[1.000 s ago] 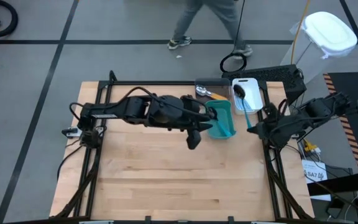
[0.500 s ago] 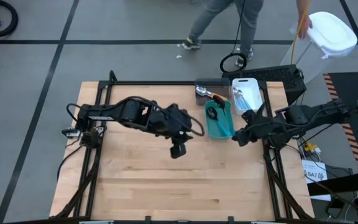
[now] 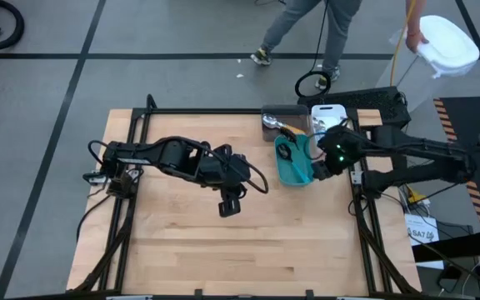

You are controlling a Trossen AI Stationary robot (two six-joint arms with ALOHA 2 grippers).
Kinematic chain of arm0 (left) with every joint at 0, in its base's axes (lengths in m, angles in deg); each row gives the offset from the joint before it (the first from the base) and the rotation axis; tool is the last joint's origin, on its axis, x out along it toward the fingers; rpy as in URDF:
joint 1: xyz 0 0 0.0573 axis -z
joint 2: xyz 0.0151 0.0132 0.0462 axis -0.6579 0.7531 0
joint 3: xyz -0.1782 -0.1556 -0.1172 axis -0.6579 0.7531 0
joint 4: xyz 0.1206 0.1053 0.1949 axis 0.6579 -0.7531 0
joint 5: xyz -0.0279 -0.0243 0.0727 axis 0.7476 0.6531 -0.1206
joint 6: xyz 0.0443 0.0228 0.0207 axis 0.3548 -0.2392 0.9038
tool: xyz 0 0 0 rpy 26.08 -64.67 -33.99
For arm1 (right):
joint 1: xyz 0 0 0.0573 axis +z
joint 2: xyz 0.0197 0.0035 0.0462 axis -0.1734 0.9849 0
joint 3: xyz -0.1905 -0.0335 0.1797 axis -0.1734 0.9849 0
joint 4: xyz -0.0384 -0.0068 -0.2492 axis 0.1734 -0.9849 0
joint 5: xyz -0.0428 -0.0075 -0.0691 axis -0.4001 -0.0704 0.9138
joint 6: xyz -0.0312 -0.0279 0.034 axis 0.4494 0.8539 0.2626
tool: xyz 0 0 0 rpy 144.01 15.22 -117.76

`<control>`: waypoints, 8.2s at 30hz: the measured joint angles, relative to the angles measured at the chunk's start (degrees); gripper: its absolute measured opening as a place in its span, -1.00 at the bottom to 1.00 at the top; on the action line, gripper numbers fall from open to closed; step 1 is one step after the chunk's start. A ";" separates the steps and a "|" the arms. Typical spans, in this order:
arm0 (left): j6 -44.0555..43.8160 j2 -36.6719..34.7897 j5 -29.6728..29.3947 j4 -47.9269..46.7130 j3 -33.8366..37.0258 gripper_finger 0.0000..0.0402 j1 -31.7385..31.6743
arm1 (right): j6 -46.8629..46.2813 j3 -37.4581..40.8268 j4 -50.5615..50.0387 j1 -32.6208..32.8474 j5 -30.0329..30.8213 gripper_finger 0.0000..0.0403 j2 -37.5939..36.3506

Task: Sort silverware by color (type)
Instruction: Put the blue spoon into the green bin, then adjust the green bin on the table

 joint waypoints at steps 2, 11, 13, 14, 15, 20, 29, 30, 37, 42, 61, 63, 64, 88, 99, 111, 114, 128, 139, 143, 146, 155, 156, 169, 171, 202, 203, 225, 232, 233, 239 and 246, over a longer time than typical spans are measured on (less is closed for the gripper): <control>0.00 0.00 -0.13 -0.09 0.00 -0.38 0.00 | 2.03 3.66 2.84 -2.14 -3.19 -1.00 0.00; -2.11 -0.02 -2.04 -3.34 0.00 -0.38 -0.38 | 0.58 18.13 19.84 -8.96 -15.33 -1.00 0.04; -2.12 -0.02 -2.13 -3.32 0.00 -0.38 -0.65 | 0.13 19.20 21.32 -9.95 -16.38 -1.00 0.02; -1.88 -0.02 -2.15 -3.32 0.00 -0.38 -0.85 | 0.10 19.51 21.17 -10.44 -16.42 -1.00 0.02; -1.61 -0.02 -2.16 -3.32 0.00 -0.38 -0.98 | 0.08 19.77 20.84 -10.91 -16.42 -0.99 0.03; -1.26 -0.02 -2.16 -3.30 0.00 -0.38 -2.29 | 0.55 20.02 17.64 -13.12 -16.48 -0.99 0.03; 0.30 -0.02 -2.24 -3.19 0.00 -0.38 -4.18 | 2.97 20.02 13.84 -14.84 -19.58 -0.99 5.56; 0.48 -0.02 -2.24 -3.19 0.00 -0.38 -4.20 | 3.18 20.02 14.01 -14.96 -19.60 -0.98 6.22; 0.90 -0.02 -2.24 -3.04 0.00 -0.38 -4.20 | 5.40 20.00 14.99 -16.63 -19.59 -0.95 11.11; 0.38 -0.02 -2.24 -3.02 0.00 -0.38 -3.98 | 6.29 19.97 16.46 -18.28 -19.92 -0.95 13.63; -1.73 -0.02 -2.24 -2.80 0.00 -0.38 -2.16 | 4.78 19.92 17.34 -19.20 -19.28 -0.95 14.47; -1.94 -0.02 -2.24 -2.80 0.00 -0.38 -2.16 | 4.47 19.92 17.34 -19.20 -19.17 -0.95 14.47; -1.96 -0.02 -2.24 -2.80 0.00 -0.38 -2.16 | 4.16 19.92 17.34 -19.20 -19.13 -0.95 14.47; -4.35 -0.02 -2.24 -2.78 -0.01 -0.38 -1.82 | 1.14 20.05 17.94 -19.20 -15.81 -0.47 10.68; -3.89 -0.02 -2.24 -2.75 -0.02 -0.38 -1.15 | 2.92 20.02 18.19 -19.24 -15.78 -0.90 8.57; -4.57 -0.02 -2.24 -2.73 -0.02 -0.38 -1.09 | 2.83 20.00 20.40 -19.24 -16.18 -1.00 8.24; -4.39 -0.02 -2.24 -2.71 -0.02 -0.38 -1.09 | 1.91 20.00 20.36 -19.19 -14.86 -0.97 8.24; -2.95 -0.02 -2.75 -2.27 -0.02 -0.38 -1.14 | 4.76 19.96 20.36 -19.07 -3.22 -0.60 8.28; -3.50 -0.02 -2.75 -2.27 -0.02 -0.38 -1.14 | 9.34 19.96 20.65 -19.04 -4.46 -0.57 8.28; -2.74 0.00 -3.26 -2.27 -0.02 -0.38 -1.14 | 9.35 19.96 23.57 -19.04 -7.49 -0.57 6.68; -2.04 0.00 -4.46 -1.85 -0.02 -0.38 -1.14 | 9.31 19.59 25.20 -18.41 -7.94 -0.57 3.87; 4.55 -0.32 -4.84 3.62 -0.02 -0.76 -1.14 | 14.50 13.58 25.76 -12.75 -2.41 -0.75 -6.81; 4.68 -0.44 -4.78 3.60 -0.02 -0.82 -1.14 | 14.89 12.80 25.78 -11.96 -1.42 -0.78 -7.82; 2.91 -0.61 -4.66 3.68 -0.07 -0.95 -1.11 | 26.48 8.55 26.94 -6.74 -1.51 -0.97 -12.72; -0.74 -0.61 -4.65 3.86 -0.07 -0.95 -1.11 | 26.05 8.55 25.67 -6.74 -1.23 -0.98 -12.64; -6.28 0.11 -4.67 3.21 -0.01 -0.95 -3.89 | 27.93 14.54 7.78 -6.56 9.20 -1.00 6.23; -6.34 0.13 -4.67 3.21 0.02 -0.95 -3.87 | 28.05 14.54 7.72 -6.56 9.24 -1.00 6.52; -10.86 0.50 -5.78 2.80 0.00 -0.95 -3.82 | 24.20 14.56 10.88 -3.53 11.22 -1.00 10.23; -10.56 0.50 -4.71 1.91 0.00 -0.95 -3.15 | 23.87 14.55 11.09 -3.61 16.67 -1.00 12.60; -10.56 0.50 -4.69 1.58 0.00 -0.95 -2.80 | 23.86 14.56 10.54 -3.61 16.58 -1.00 13.15; -10.64 0.50 -4.60 -0.52 0.00 -0.95 0.16 | 20.91 14.56 8.07 -2.11 13.63 -1.00 14.97; -11.22 0.50 -4.91 -3.90 0.00 -0.95 2.97 | 13.45 14.56 9.06 1.36 12.10 -1.00 14.78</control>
